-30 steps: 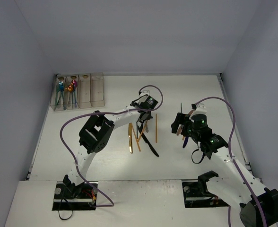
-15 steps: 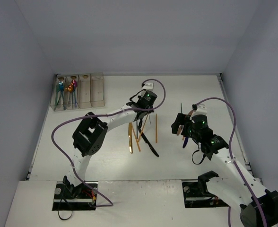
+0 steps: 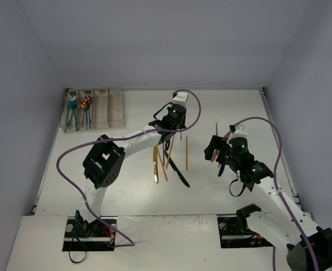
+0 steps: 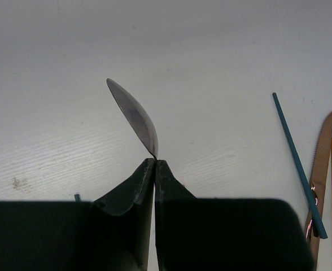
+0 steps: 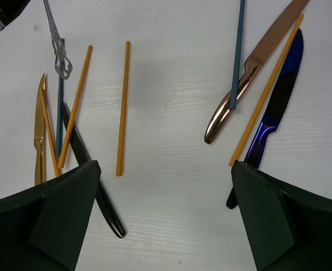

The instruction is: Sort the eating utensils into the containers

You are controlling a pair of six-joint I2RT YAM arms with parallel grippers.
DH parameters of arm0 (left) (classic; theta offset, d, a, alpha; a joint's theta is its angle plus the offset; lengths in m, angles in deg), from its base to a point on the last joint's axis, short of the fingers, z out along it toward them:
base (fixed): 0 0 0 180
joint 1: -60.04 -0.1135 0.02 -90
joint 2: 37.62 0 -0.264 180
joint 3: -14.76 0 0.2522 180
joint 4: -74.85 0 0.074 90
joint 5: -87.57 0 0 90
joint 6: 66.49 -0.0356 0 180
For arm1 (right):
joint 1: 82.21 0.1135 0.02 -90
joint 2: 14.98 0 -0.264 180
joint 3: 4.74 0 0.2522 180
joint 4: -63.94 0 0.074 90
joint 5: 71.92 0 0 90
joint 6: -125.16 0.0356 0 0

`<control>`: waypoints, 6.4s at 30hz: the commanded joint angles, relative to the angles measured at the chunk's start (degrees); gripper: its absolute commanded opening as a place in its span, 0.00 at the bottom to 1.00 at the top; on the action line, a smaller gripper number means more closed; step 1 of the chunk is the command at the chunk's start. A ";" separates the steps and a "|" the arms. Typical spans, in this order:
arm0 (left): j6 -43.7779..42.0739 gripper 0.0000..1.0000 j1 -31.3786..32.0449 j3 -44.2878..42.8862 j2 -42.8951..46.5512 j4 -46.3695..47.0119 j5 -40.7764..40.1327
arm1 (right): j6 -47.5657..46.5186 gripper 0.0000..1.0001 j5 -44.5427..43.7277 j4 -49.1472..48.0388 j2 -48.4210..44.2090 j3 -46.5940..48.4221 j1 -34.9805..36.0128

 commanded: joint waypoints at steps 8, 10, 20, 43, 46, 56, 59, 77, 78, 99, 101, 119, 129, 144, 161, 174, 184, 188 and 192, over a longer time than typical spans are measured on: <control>-8.98 0.00 -12.21 2.82 14.81 0.59 0.30 | 0.31 1.00 0.53 -1.05 -0.85 1.18 -0.21; -10.21 0.00 -18.12 3.37 16.13 -1.48 4.47 | 0.09 1.00 0.20 -1.05 -0.33 1.60 -0.18; -22.50 0.00 -40.39 -3.83 12.40 -12.05 18.19 | -0.64 1.00 -0.63 -1.05 4.66 3.37 -0.12; -30.64 0.14 -53.14 -12.06 -7.29 -2.73 18.20 | 1.28 1.00 0.60 -1.13 13.29 4.77 -0.12; -30.42 0.30 -53.18 -11.59 -6.87 -2.80 17.99 | 1.23 1.00 0.60 -1.13 14.16 5.13 -0.12; -19.00 0.52 -49.66 0.07 9.00 0.90 13.94 | 0.31 0.99 0.08 -1.22 14.95 6.45 -0.03; -14.38 0.52 -44.83 6.47 16.54 -0.34 9.25 | -0.34 0.99 -0.15 -1.30 15.07 6.80 -0.02; 12.18 0.52 -7.81 30.74 34.42 -16.95 2.11 | -2.18 0.99 -1.69 -1.22 11.02 7.21 0.23; 13.04 0.52 -6.35 30.39 33.87 -17.50 1.86 | -2.08 0.99 -1.74 -1.22 10.51 6.86 0.23; 22.01 0.38 2.67 21.70 16.28 -28.08 1.93 | -1.85 1.00 -2.03 -1.39 8.23 3.69 0.15; 22.13 0.35 2.59 21.68 16.32 -28.87 1.53 | -1.80 1.00 -1.97 -1.31 7.87 3.46 0.15; 24.30 0.33 2.29 20.14 10.88 -33.20 4.45 | -1.94 1.00 -1.80 -1.43 7.35 3.57 0.09; 25.10 0.02 -0.12 21.07 10.10 -34.48 5.95 | -2.20 1.00 -2.29 -1.48 7.44 3.51 0.15; 12.07 0.00 -10.65 20.03 25.63 -35.89 3.27 | -1.94 1.00 -2.78 -1.40 6.87 3.47 0.06; -8.99 0.00 -39.53 -11.53 8.08 -32.78 9.67 | -1.46 1.00 -2.56 -1.31 8.48 3.60 0.06; -14.24 0.00 -46.37 -31.29 -11.22 -31.67 12.87 | -0.99 1.00 -1.81 -1.33 10.58 3.53 0.06; -13.52 0.17 -46.46 -31.26 -13.69 -29.22 14.82 | 1.22 1.00 -7.32 -1.21 13.01 4.87 0.06; -12.28 0.36 -46.46 -27.51 -11.13 -26.34 14.82 | 2.71 0.99 -10.71 -0.88 13.70 5.18 -0.03; -11.74 0.52 -46.28 -25.07 -8.08 -24.73 14.82 | 4.21 0.99 -13.10 -0.26 14.65 5.18 -0.38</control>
